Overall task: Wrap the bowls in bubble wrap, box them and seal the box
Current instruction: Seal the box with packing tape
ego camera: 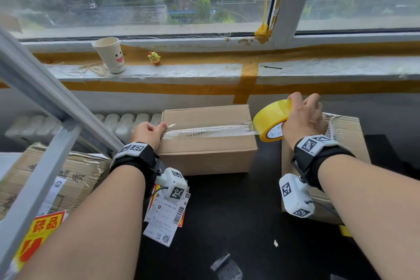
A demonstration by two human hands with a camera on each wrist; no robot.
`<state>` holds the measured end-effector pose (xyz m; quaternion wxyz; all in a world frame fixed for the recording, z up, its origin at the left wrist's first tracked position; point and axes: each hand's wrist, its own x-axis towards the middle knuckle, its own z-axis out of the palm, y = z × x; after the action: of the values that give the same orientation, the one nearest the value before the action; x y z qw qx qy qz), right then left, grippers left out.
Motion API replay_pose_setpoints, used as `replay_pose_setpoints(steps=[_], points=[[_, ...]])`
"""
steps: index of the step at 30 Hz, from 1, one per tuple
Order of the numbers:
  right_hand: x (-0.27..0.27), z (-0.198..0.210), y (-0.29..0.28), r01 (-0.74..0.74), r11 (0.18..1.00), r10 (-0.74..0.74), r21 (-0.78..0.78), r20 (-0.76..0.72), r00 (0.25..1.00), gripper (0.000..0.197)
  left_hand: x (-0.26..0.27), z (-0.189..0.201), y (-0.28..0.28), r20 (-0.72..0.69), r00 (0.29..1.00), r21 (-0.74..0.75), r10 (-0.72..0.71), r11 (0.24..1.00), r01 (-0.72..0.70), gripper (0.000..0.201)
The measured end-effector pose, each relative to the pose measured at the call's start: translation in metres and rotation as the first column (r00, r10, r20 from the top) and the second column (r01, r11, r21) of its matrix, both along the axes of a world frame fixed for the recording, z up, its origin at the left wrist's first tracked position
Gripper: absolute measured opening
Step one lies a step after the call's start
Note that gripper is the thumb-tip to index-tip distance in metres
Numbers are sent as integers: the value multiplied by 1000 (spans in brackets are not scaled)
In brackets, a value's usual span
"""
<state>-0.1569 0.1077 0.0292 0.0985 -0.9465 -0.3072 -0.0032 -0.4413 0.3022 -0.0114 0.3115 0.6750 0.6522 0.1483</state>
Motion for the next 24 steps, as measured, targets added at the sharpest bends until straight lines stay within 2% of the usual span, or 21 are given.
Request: replay_pose_setpoints(steps=[2,3,4,6,8,11,19,24], points=[[1,-2,1,-8,999,9,-48,5,1000,53,5,2,-3,-7,999,23,-32,999,32,30],[2,-3,2,-14,997,15,-79,10,1000,53,10,3,-6,-43,997,48,-66,997,68,36],[1,-4,2,-21,994,23,-107,12,1000,53,15,3,-9,-116,985,71,-125,988,134,55],[1,-6,2,-31,988,31,-152,0,1000,53,31,5,-17,-304,921,75,-243,958,277,84],[2,-7,1,-22,982,19,-189,-19,1000,53,50,9,-26,-429,844,18,-321,931,364,88],[3,-6,2,-29,976,22,-216,-35,999,49,75,12,-35,-518,754,-8,-403,884,467,86],[3,-3,2,-65,964,55,-257,-46,997,41,144,23,-61,-544,609,-71,-578,754,653,92],[5,-3,3,-93,955,85,-281,-42,996,38,163,33,-64,-504,573,-19,-646,672,740,92]])
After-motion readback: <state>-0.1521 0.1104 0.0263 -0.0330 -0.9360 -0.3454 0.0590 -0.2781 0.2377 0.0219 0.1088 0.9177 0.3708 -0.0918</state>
